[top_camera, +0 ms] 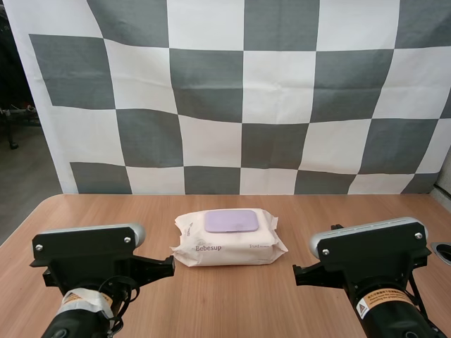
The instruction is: Open the wet wipes lid
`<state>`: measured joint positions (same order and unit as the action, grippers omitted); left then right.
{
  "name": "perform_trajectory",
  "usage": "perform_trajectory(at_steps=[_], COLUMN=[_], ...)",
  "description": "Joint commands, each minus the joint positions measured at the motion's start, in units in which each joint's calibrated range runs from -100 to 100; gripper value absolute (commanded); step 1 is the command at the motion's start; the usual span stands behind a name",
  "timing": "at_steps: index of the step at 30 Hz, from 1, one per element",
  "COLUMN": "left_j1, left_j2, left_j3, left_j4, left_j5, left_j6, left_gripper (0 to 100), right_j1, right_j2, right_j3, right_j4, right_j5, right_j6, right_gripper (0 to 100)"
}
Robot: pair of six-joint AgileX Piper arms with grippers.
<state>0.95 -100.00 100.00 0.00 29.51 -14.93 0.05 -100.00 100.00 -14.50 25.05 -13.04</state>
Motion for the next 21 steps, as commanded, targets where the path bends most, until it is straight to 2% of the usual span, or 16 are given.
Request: perform_trajectory(at_steps=[1,21], left_j1=[0.05,0.05], left_j2=[0.0,0.0], left_j3=[0.0,0.0], left_j4=[-2.65,-2.76], left_j5=[2.0,1.92], left_j6=[-0.21,-0.21], left_gripper=[0,0], right_j1=[-0.9,-0.9], right_j2=[0.0,0.0], right_j3=[0.0,0.0], right_j4=[12.03,12.37], right_j5=[6.8,6.73], right_j6=[0.0,0.0], right_gripper=[0,0])
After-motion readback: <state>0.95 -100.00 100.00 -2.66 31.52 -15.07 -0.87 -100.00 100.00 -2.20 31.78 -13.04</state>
